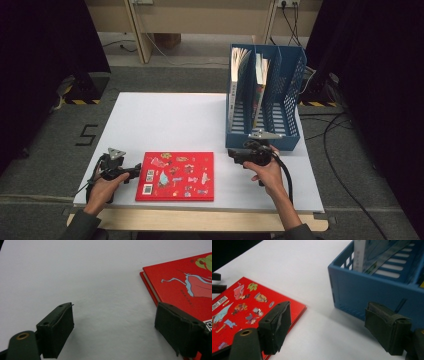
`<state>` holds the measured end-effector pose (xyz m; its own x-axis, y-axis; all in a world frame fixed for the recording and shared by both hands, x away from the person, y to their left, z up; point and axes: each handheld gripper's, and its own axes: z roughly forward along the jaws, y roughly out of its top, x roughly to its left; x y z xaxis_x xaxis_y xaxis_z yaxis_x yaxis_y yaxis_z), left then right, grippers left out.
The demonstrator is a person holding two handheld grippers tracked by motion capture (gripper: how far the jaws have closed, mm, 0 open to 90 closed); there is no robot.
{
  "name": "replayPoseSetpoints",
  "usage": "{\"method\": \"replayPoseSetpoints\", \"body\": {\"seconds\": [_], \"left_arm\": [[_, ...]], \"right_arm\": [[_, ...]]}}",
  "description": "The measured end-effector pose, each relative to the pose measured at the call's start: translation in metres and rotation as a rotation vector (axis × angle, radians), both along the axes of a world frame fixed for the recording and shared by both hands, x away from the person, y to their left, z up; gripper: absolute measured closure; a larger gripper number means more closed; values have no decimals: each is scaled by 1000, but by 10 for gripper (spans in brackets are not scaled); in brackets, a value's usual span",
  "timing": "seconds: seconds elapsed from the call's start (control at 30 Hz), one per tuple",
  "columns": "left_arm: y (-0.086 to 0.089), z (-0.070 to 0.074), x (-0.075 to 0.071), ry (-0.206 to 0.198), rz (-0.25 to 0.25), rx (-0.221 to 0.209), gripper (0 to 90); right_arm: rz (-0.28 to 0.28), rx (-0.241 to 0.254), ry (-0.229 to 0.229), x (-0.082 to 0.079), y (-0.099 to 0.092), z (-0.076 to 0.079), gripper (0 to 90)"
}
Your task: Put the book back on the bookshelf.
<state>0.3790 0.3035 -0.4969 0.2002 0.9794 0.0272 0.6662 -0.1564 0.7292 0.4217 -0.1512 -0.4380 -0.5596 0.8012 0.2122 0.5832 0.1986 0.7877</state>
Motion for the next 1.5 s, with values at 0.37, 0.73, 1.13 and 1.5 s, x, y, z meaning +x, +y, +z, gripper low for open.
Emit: {"method": "replayPoseSetpoints", "body": {"seconds": [0.37,0.73,1.13,1.5], "left_arm": [[2,-1,0,8,-1,1,150],[0,-1,0,11,-11,1,148],[-1,-1,0,13,-25,-2,150],[-2,0,-1,22,-46,-18,211]], "right_arm": [[24,-25,38,-5,10,-15,221],[66,-53,73,-14,25,-29,221],[119,-69,115,-26,44,-43,222],[133,-122,101,-30,55,-52,187]]}}
